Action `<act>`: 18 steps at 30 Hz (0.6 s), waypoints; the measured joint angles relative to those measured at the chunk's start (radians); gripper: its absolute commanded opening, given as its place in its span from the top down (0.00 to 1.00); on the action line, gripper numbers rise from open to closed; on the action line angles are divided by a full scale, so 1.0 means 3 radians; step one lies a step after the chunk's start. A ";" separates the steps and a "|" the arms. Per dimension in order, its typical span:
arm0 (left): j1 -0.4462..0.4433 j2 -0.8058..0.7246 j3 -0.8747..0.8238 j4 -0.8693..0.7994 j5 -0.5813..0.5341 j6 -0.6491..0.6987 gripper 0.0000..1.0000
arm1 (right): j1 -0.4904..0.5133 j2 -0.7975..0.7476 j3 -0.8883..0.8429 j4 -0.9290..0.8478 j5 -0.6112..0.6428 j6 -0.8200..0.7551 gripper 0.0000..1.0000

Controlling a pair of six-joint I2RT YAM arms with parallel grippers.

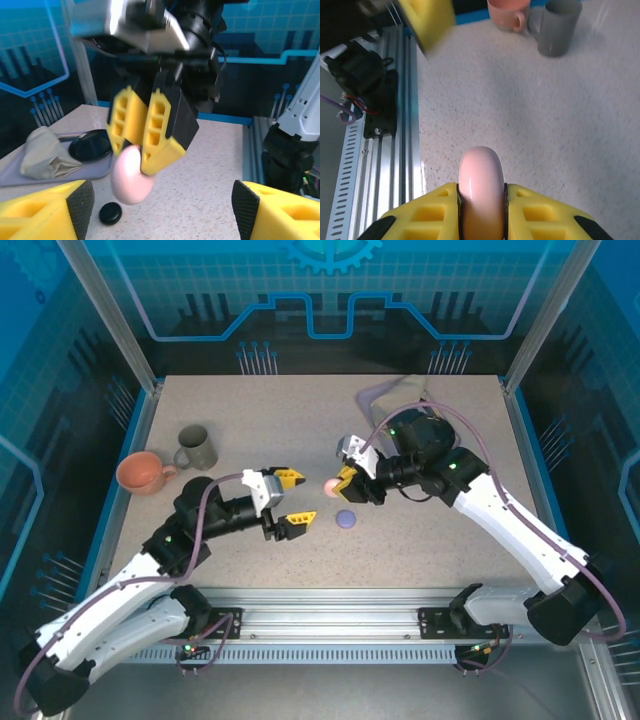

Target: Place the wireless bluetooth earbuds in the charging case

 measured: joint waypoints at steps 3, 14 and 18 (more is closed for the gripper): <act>0.0000 -0.0240 -0.0079 -0.0114 -0.0294 0.0000 0.22 | 0.0008 0.0081 -0.0285 0.0178 0.0070 0.0352 0.77; 0.0000 -0.0618 -0.0112 -0.0383 -0.0937 0.0017 0.20 | 0.0163 0.1074 -0.0474 0.0331 0.0045 0.0771 0.77; 0.0000 -0.0614 -0.0158 -0.0448 -0.0988 0.0017 0.20 | 0.0237 0.1600 -0.0348 0.0296 -0.0028 0.0772 0.78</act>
